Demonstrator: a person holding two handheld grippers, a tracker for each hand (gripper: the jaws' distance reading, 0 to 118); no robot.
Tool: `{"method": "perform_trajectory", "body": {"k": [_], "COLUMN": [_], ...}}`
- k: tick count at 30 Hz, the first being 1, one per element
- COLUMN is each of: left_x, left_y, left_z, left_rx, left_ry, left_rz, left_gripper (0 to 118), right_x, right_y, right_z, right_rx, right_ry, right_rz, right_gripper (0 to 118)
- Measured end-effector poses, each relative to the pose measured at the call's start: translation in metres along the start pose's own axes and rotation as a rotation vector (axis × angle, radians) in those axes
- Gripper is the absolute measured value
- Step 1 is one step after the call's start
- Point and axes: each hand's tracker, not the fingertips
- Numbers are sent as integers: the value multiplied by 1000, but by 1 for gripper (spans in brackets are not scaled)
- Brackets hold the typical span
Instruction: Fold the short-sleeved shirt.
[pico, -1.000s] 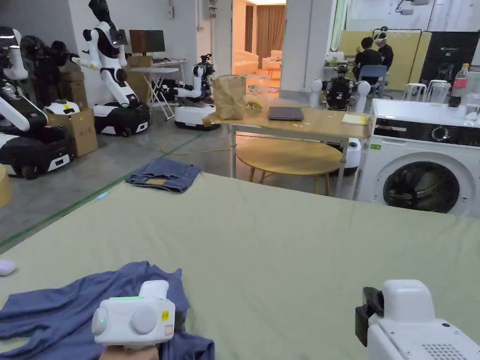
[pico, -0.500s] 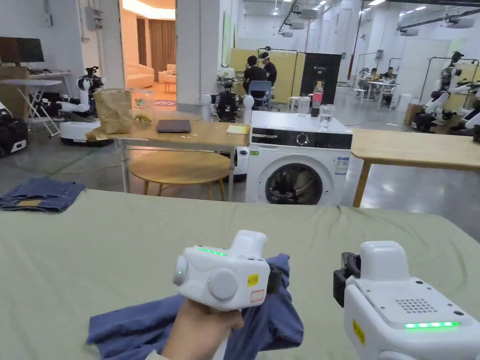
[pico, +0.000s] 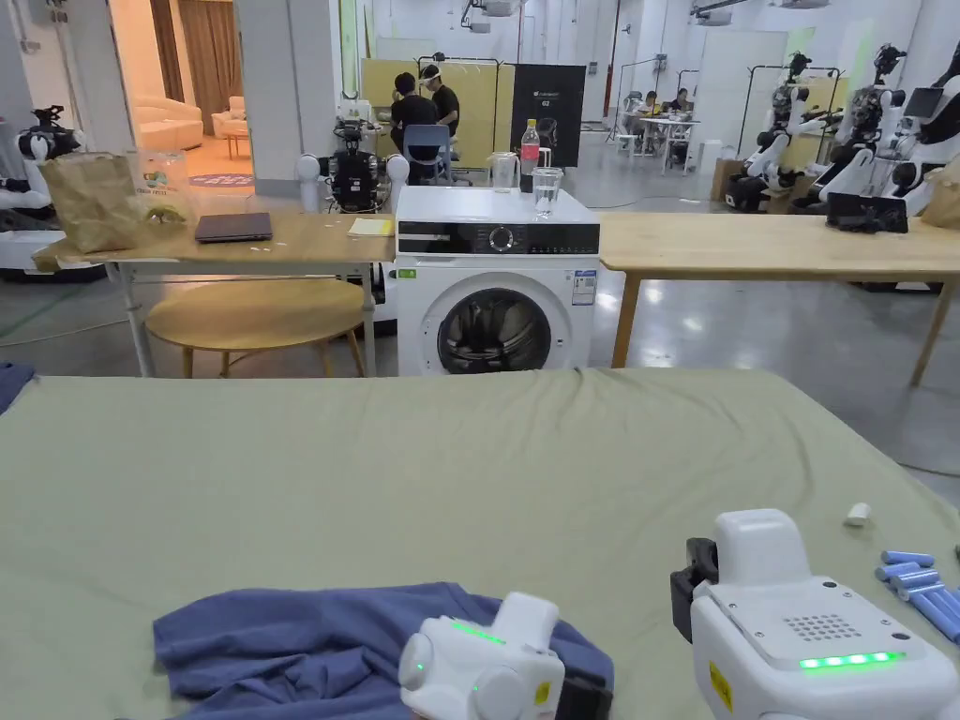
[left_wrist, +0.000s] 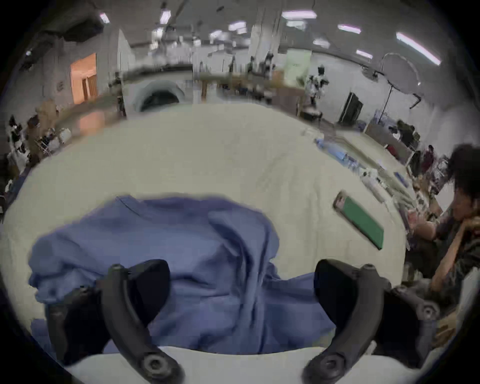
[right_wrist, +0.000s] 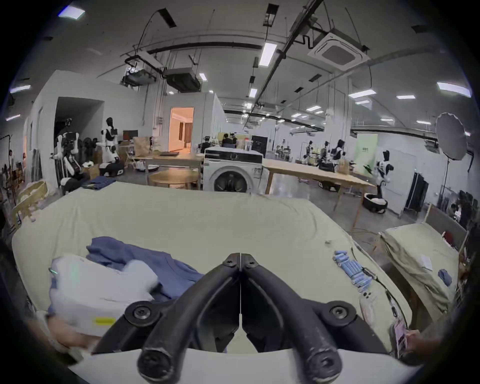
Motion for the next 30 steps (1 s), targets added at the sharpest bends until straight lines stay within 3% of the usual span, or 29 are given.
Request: {"method": "perform_trajectory", "body": {"k": [4,8,12,13,14,15,17,21,25,28,29,30], "left_x": [-6,-27,-61,-69,-77,-82,-102,-175,-257,-291,-288,-288], "left_y": [-5,-42,-86,-95,-101,-105,-108,-102,-121,-133,-130,-130], "left_z": [128,258,332,344,355,360,374,363,304,253,249,242], "left_rx": [367,615,566,612,610,587,553,293,33,-181,-216,-220], "left_ry": [263,427,599,597,605,670,670,701,606,626,617,596], "left_rz": [-153,-92,54,88,123,149,129,261,426,428,455,434], "left_gripper": [111,112,107,82,13,0,0,0,0,0,28,72], "right_x": [-12,-35,-59,-64,-69,-73,-82,-87,-84,-80,-78,-75], "right_y": [3,9,8,8,8,6,4,-1,-7,-11,-12,-14], "right_z": [6,19,28,30,32,33,35,32,21,10,7,4], "right_rx": [19,56,85,92,94,95,90,74,51,21,15,9], "right_ry": [41,97,132,150,167,172,183,197,188,167,157,149], "right_rz": [-15,-37,-50,-54,-54,-50,-28,-1,-3,2,6,8], "right_gripper": [0,0,0,0,0,0,0,0,0,0,0,0]}}
